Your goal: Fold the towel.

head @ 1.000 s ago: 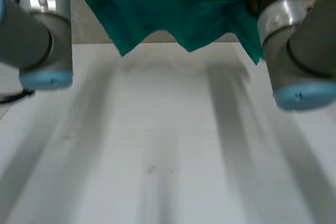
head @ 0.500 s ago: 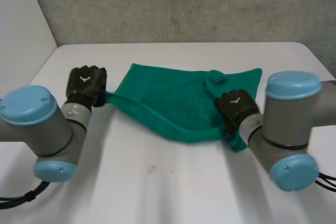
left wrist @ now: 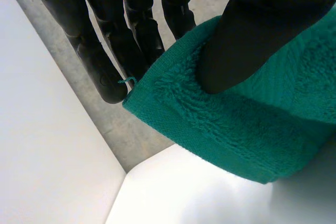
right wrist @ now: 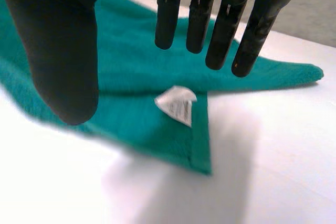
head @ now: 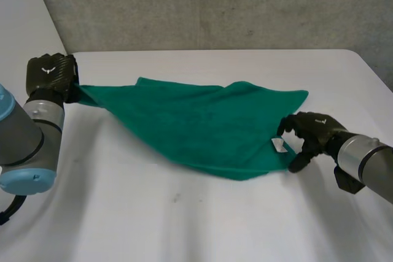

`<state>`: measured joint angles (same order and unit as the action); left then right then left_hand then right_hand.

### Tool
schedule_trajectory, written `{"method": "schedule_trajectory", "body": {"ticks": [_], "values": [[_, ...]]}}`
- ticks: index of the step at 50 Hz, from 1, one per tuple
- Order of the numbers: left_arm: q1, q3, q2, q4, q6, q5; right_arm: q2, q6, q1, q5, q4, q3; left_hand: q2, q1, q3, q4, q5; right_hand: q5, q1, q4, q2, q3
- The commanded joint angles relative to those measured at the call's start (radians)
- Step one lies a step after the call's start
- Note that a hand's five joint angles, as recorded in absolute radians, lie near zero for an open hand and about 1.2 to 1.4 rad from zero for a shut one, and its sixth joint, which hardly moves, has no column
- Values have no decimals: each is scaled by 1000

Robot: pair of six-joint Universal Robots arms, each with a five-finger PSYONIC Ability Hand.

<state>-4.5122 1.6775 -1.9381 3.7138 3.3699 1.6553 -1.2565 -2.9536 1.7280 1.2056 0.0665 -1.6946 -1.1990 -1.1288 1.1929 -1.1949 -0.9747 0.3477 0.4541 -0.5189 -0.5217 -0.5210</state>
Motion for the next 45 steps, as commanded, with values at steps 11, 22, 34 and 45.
{"method": "schedule_trajectory", "body": {"ticks": [11, 22, 34, 45], "values": [[21, 30, -4, -5, 0, -6, 97, 288, 13, 12, -117, -40, -197, -267, 203, -201, -247, 182, 250, -186, -183, -183], [19, 36, -10, -2, 2, -8, 147, 291, 15, 14, -143, 0, -197, -267, 203, -201, -247, 276, 344, -280, -277, -277], [21, 36, -13, -2, 2, -8, 218, 291, 25, 15, -142, 58, -197, -267, 203, -201, -247, 288, 356, -291, -288, -289], [21, 36, -15, -2, 2, -8, 259, 291, 54, 46, -142, 102, -197, -267, 203, -201, -247, 338, 406, -341, -338, -339]]}}
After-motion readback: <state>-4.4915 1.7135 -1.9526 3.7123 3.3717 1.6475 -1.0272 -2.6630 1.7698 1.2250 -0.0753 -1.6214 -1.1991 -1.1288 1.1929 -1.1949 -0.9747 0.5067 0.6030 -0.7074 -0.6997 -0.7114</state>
